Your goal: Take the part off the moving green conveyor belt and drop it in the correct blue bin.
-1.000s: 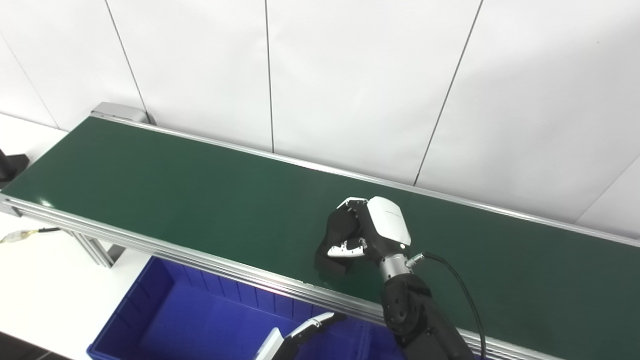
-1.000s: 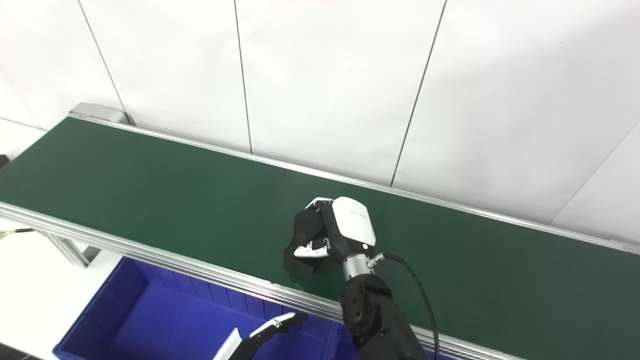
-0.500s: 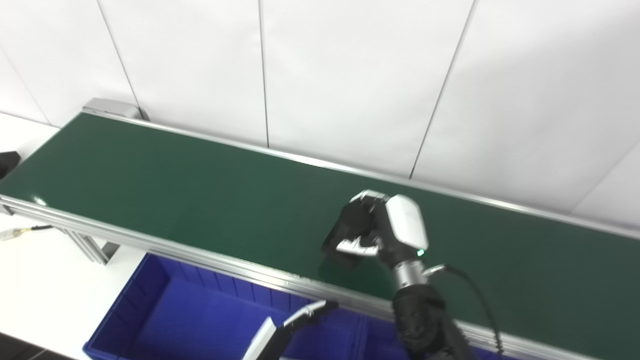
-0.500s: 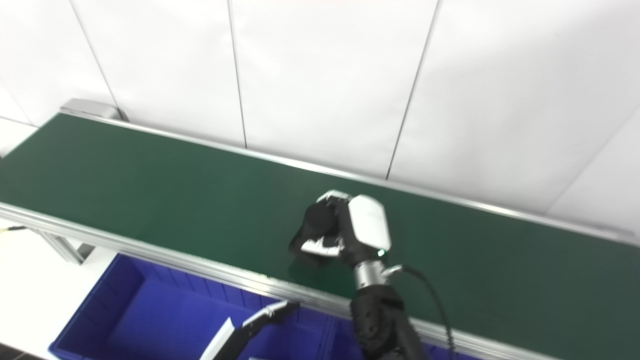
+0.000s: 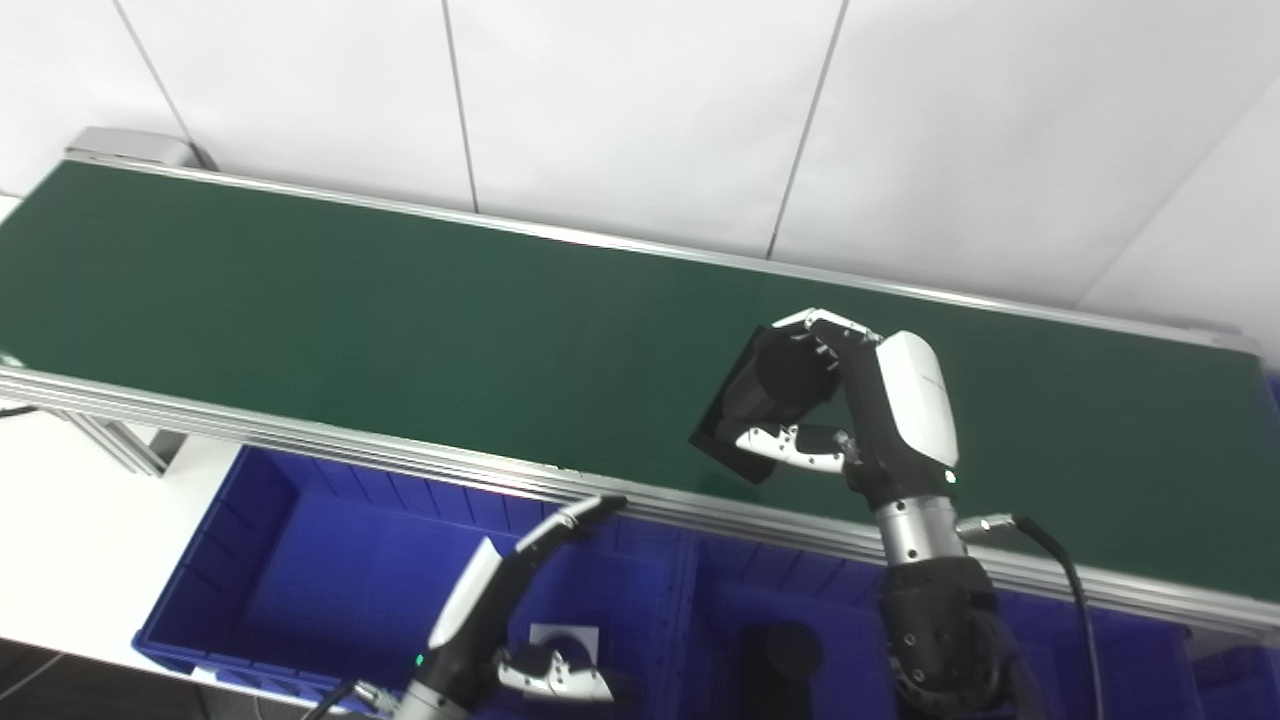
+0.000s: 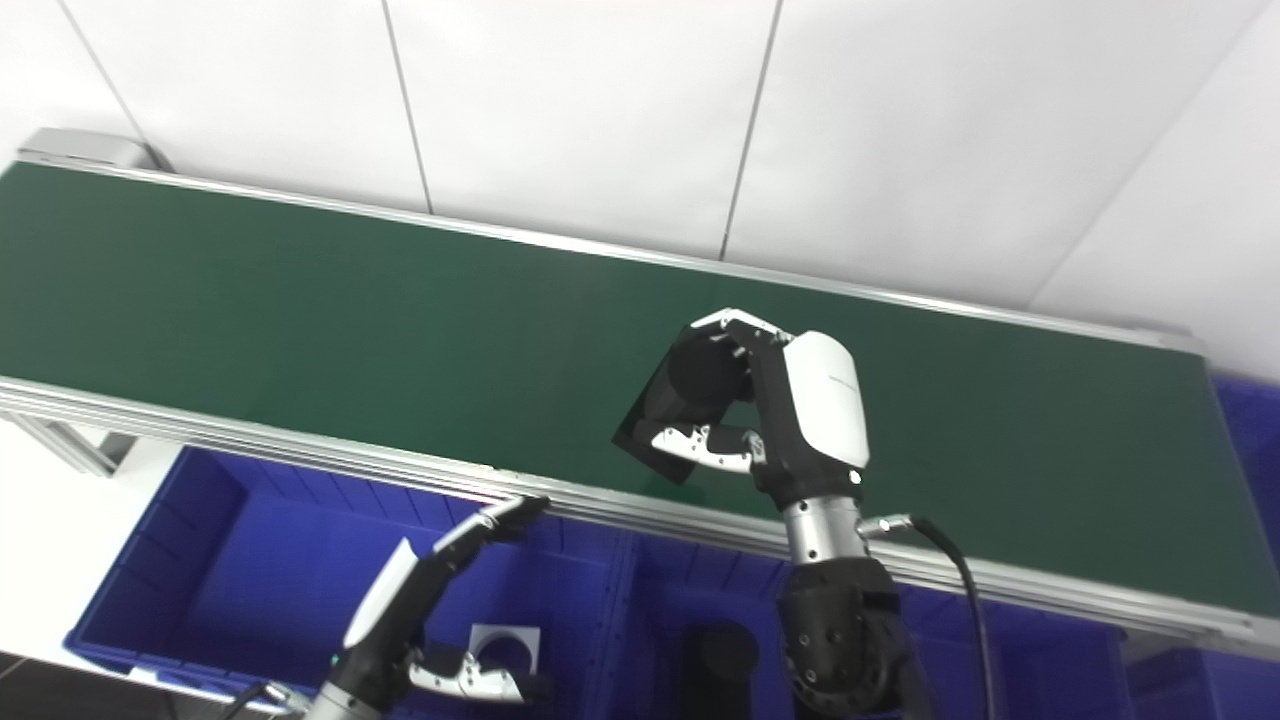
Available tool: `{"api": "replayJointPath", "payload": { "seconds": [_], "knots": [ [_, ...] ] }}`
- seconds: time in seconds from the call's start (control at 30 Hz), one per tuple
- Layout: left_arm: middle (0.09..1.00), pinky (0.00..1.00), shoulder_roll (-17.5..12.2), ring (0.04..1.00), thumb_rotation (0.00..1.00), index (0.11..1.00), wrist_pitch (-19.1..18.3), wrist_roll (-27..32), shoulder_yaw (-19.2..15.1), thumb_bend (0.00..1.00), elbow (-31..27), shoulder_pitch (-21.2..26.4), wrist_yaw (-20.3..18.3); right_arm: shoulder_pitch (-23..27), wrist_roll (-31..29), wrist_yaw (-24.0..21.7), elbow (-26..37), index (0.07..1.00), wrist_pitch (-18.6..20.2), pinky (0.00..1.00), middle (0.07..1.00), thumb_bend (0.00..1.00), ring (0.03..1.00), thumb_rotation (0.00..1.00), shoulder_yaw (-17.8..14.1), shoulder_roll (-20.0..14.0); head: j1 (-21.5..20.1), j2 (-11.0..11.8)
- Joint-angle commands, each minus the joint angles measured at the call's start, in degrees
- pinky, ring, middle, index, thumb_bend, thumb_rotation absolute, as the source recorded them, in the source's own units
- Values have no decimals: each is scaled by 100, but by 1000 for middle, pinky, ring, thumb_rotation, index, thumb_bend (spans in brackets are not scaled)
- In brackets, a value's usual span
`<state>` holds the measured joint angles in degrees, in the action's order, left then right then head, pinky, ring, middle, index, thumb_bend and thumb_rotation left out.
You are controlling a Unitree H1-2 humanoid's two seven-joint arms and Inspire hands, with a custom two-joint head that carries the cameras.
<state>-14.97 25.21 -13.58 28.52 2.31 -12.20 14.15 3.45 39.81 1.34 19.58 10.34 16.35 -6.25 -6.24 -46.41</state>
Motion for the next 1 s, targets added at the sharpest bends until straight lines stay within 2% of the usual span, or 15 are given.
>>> {"api": "replayJointPath", "payload": {
  "seconds": [0.0,0.2,0.37,0.57,0.8,0.87,0.97],
  "knots": [
    [861,778,58,845,289,835,169,57,-96,894,-248,-82,-137,-43,-16,-69,347,543,-45,318,433,513,398,0,-32,16,-49,-70],
    [866,785,109,855,297,842,164,152,-376,874,-445,-158,-483,-756,-7,-399,714,532,-12,359,448,516,432,0,-90,-150,-234,-279],
    [856,776,232,847,272,839,148,268,-578,868,-530,-166,-724,-1202,192,-501,711,528,-117,367,451,518,436,0,-111,-331,-324,-369],
    [861,772,389,847,258,836,74,314,-816,875,-515,-115,-1015,-1699,270,-772,783,534,19,353,446,516,430,0,-315,-635,-378,-407],
    [864,775,462,849,274,842,137,381,-991,876,-433,-117,-1284,-1988,418,-765,536,534,-129,354,435,517,424,0,-649,-1070,-355,-413],
    [863,777,483,849,259,838,149,391,-1028,882,-411,-119,-1326,-2002,541,-668,427,526,-220,381,448,521,450,0,-696,-1174,-338,-407],
    [863,776,506,850,259,837,148,353,-1088,880,-407,-129,-1381,-2008,553,-750,319,525,-128,436,458,521,499,0,-786,-1317,-336,-412]
  ]
}}
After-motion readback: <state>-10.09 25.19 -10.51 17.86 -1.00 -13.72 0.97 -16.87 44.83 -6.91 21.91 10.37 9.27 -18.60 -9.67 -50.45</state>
